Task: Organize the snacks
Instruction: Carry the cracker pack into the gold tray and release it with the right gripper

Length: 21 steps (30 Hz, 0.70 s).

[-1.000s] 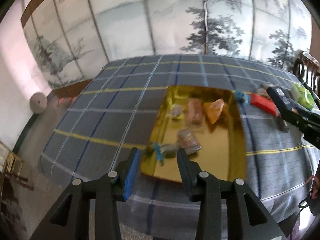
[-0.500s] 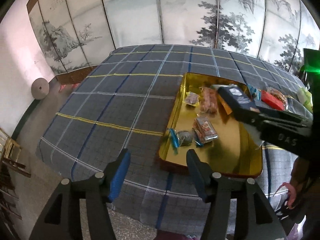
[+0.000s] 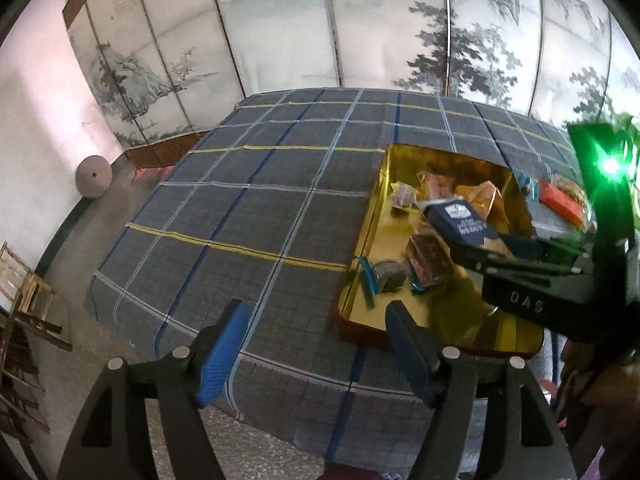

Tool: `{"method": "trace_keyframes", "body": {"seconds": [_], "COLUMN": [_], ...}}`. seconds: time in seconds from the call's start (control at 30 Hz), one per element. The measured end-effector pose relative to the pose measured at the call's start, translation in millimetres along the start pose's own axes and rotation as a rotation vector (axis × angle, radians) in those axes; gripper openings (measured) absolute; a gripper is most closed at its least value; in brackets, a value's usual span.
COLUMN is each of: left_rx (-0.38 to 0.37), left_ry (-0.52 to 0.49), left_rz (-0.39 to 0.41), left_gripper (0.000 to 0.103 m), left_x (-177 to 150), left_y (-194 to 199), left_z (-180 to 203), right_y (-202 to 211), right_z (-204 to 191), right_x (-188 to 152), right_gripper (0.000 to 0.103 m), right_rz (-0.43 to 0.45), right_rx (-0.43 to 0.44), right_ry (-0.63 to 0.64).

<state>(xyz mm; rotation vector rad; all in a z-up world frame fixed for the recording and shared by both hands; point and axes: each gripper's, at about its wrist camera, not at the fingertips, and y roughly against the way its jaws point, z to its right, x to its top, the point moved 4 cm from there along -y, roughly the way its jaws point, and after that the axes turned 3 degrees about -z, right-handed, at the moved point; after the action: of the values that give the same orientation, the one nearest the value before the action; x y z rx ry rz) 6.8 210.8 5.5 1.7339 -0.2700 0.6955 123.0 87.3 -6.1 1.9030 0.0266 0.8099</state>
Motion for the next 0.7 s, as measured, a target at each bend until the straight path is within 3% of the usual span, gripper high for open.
{"method": "trace_keyframes", "body": {"seconds": [0.47,0.7], "left_rx": [-0.006,-0.01], "left_ry": [-0.035,-0.058], "left_rz": [0.023,0.033], "left_gripper": [0.073,0.073], "left_x": [-1.0,-3.4], "left_y": [4.3,6.7], "left_z": [7.7,14.3], "right_y": [-3.0,22.7], "right_z": [-8.7,-3.8], "right_x": [0.0,-0.2], "right_gripper": [0.048,0.048], "right_rz": [0.003,0.082], "right_rx": [-0.006,0.02], "right_ry": [0.025,0.0]}}
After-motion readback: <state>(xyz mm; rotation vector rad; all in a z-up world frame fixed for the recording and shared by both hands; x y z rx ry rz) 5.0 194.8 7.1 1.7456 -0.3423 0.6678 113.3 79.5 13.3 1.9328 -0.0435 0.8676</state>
